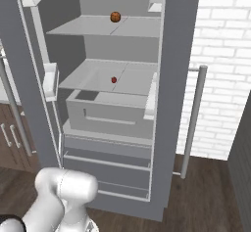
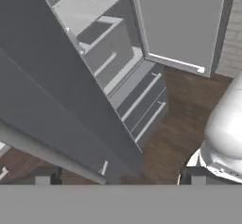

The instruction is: Take the strawberry from the fridge and place it on top of the pancake, located on the dining counter.

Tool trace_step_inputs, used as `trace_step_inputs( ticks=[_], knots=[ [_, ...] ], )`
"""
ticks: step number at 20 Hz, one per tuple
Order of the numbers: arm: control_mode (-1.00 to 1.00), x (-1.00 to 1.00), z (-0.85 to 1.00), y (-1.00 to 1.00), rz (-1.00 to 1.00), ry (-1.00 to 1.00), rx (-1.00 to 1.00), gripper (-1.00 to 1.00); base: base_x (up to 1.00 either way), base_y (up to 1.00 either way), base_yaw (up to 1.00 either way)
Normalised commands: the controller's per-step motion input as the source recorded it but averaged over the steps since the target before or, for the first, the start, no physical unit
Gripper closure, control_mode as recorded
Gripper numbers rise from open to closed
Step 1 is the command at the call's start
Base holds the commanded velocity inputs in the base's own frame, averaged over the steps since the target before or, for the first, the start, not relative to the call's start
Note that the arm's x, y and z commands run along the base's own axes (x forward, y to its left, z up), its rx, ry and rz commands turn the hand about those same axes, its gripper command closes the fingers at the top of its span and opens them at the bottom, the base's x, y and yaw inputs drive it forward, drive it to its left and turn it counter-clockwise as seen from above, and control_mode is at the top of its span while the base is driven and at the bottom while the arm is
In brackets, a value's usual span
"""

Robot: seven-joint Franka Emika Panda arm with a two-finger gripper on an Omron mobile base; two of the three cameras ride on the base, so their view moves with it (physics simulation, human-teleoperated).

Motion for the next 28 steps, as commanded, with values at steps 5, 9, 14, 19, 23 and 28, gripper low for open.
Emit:
trace_step_inputs(
  ticks=[5, 9, 14, 19, 23, 28],
  knots=[
    [-1.00, 0.12, 0.25, -0.95, 0.15, 0.13, 0.79, -1.00, 0.00, 0.00, 0.00],
    [-1.00, 0.16, 0.39, -0.93, 0.16, 0.09, 0.94, -1.00, 0.00, 0.00, 0.00],
    [-1.00, 0.14, 0.48, -0.86, 0.16, 0.05, 0.89, -1.00, 0.00, 0.00, 0.00],
    [-1.00, 0.52, 0.38, -0.33, 0.17, 0.13, 0.39, -1.00, 0.00, 0.00, 0.00],
    [-1.00, 0.75, 0.05, 0.14, 0.15, 0.03, -0.03, -1.00, 0.00, 0.00, 0.00],
    [-1.00, 0.88, 0.00, 0.02, 0.09, 0.06, -0.02, -1.00, 0.00, 0.00, 0.00]
  ],
)
